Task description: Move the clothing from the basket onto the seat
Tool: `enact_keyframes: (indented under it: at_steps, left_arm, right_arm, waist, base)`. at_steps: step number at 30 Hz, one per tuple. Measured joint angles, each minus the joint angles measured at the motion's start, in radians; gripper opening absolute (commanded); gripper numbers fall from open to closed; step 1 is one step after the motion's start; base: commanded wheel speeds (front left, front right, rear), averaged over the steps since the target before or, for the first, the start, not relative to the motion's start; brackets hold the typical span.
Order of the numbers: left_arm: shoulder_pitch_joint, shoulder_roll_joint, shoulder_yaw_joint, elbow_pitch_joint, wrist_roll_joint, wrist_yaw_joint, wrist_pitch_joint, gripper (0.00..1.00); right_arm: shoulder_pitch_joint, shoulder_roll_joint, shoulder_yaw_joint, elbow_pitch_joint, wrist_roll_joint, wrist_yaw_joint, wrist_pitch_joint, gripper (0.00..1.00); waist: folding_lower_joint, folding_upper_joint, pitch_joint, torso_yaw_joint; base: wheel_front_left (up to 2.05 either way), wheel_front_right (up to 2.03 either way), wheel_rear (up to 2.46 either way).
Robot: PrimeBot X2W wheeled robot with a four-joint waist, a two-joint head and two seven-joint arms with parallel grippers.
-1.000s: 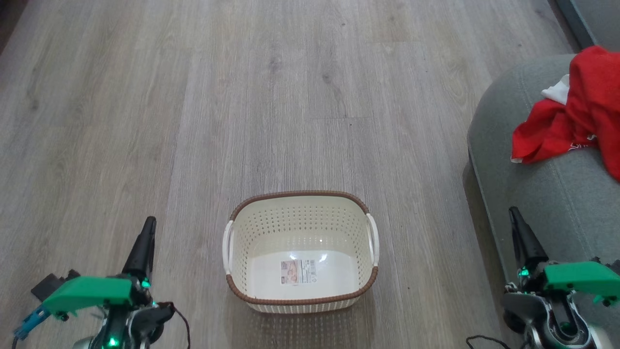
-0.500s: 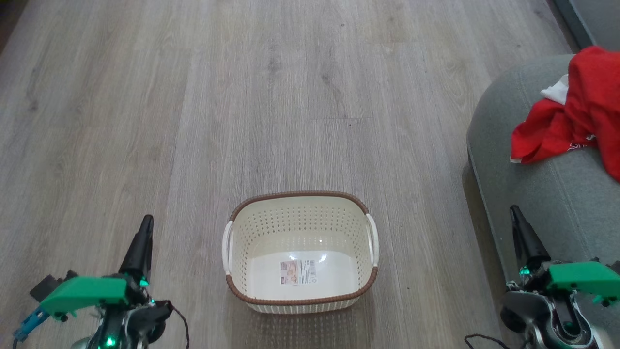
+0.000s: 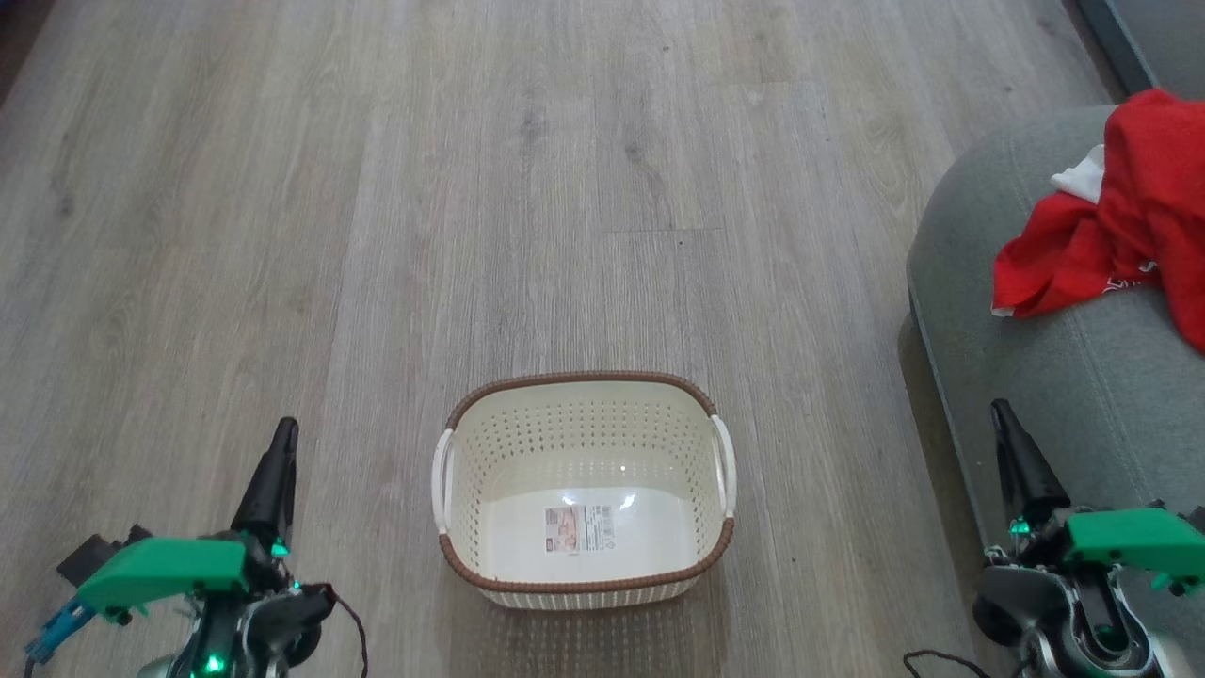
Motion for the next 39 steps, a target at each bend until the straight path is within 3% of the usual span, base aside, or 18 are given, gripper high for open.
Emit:
enact_keyframes:
  at_steps: [39]
  left_arm:
    - [0.000, 0.000, 0.000, 0.000, 0.000, 0.000, 0.000, 0.00]
  right_arm:
    - [0.000, 0.000, 0.000, 0.000, 0.000, 0.000, 0.000, 0.00]
  waist:
    - [0.0000, 0.0000, 0.000, 0.000]
  base:
    - [0.00, 0.00, 0.00]
